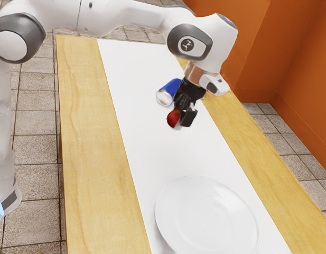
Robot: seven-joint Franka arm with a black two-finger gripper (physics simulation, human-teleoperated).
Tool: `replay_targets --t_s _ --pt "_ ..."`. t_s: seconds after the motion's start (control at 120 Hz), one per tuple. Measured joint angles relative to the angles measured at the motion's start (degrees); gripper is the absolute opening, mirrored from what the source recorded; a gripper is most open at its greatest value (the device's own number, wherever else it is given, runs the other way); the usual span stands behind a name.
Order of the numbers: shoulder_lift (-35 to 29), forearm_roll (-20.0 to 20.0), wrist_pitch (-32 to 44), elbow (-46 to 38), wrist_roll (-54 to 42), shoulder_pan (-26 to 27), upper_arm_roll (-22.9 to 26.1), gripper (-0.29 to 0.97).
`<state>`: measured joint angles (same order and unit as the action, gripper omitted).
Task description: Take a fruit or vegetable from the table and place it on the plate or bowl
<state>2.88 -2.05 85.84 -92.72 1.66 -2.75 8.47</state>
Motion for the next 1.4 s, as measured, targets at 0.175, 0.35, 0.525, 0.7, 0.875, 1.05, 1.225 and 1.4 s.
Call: replay_targets --t_s 0.175,0.35,0.525,0.7,0.875,1.05,1.225,1.4 --pt "0.14 0.02 -0.07 0.48 0.20 9.55 -1.73 0.40" --pt "1.60 0.65 0.18 1.28 0.33 16.88 -2.07 0.40" --pt "2.76 1.03 0.39 2.80 0.57 12.02 -1.89 0.40" --pt "2.86 1.10 0.49 2.87 0.91 13.39 -1.54 0.40" --pt "3.68 1.09 0.56 3.44 1.17 14.12 -1.44 0.40" --pt "4.38 0.98 0.61 4.70 1.38 16.90 -1.33 0.40" --pt "4.44 0.77 0.63 5.47 1.55 19.87 -0.79 0.40" --pt "4.67 0.62 0.61 5.54 1.78 24.15 -0.18 0.40"
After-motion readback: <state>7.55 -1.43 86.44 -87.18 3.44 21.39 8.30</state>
